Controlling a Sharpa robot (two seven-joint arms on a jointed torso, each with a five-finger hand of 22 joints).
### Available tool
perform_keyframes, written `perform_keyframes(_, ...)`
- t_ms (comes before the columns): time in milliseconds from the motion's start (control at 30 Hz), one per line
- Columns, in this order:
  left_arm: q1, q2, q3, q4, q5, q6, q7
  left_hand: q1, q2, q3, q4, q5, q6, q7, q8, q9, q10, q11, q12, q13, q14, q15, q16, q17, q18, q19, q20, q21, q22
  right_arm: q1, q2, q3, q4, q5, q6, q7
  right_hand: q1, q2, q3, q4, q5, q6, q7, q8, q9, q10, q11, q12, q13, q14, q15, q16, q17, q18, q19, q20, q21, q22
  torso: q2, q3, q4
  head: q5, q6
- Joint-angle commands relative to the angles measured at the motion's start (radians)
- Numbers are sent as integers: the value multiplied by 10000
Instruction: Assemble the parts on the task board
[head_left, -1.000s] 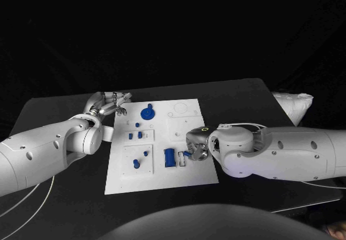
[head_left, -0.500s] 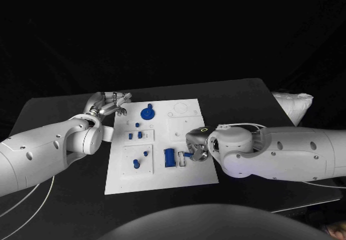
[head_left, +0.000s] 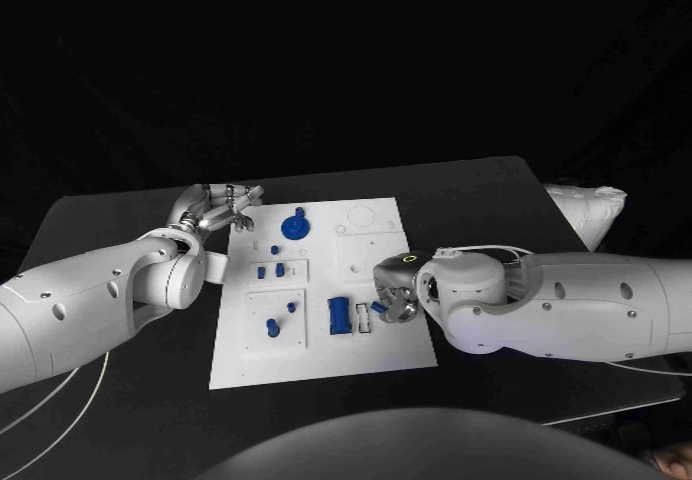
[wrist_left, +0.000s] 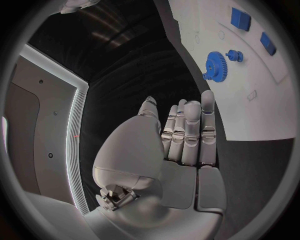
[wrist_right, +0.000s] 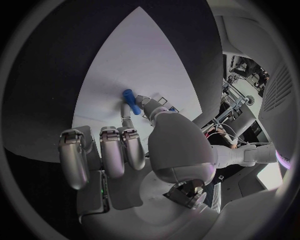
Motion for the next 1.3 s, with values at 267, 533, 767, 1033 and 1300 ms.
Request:
perform_keyframes(267, 2, 16, 7, 16, -35, 149, 54, 35, 115, -73, -4, 64, -87, -19, 58, 19, -99, -6, 66, -2, -97, -22, -55, -31, 105, 68, -26, -50, 27, -127, -37, -116, -76, 193, 431, -908, -49, 57, 411, -38, 904, -48, 72, -426, -3344, 1053, -18, 28, 2630, 1043, -61, 41, 2629, -67, 1046, -86, 45, 2634, 1, -2, 1, 6, 2)
perform_keyframes(533, 2, 3, 7, 24, -35, 147, 56, 35, 115, -73, -4, 64, -87, -19, 58, 19, -99, -6, 66, -2, -97, -22, -55, -31, 105, 68, -26, -50, 27, -129, -136, -116, -23, 315, -184, -650, 233, 13, 695, -312, 935, 83, 110, -572, -3466, 1053, 25, 28, 2630, 1043, -26, 41, 2629, -67, 1046, -54, 45, 2634, 7, 3, -3, 31, 2)
perform_keyframes(767, 2, -12, 7, 33, -35, 149, 52, 35, 115, -73, -4, 64, -87, -19, 58, 19, -99, -6, 66, -2, -97, -22, -55, -31, 105, 68, -26, -50, 27, -129, -339, -116, 110, 710, -760, -468, 273, -65, 715, -385, 871, 128, 123, -616, -3502, 1053, 32, 28, 2630, 1043, -29, 41, 2629, -67, 1046, -53, 45, 2634, 2, -1, 0, 40, 2)
perform_keyframes(1033, 2, -13, 7, 26, -35, 152, 51, 35, 115, -73, -4, 64, -87, -19, 58, 19, -99, -6, 66, -2, -97, -22, -55, -31, 105, 68, -26, -50, 27, -119, -578, -115, 301, 1299, -1282, -310, 259, -108, 710, -397, 833, 100, 143, -671, -3535, 1053, 48, 28, 2630, 1043, -21, 41, 2629, -67, 1046, -49, 45, 2634, -4, 2, -4, 48, 2)
perform_keyframes(1300, 0, -20, 7, 25, -38, 150, 49, 35, 115, -73, -4, 64, -87, -19, 58, 19, -99, -6, 66, -2, -97, -22, -55, -31, 105, 68, -26, -50, 27, -45, -739, -113, 445, 1754, -1731, -92, 245, -110, 710, -391, 780, 201, 126, -665, -3547, 1053, 45, 28, 2630, 1043, -16, 41, 2629, -67, 1046, -43, 45, 2634, 4, 0, 1, 55, 2)
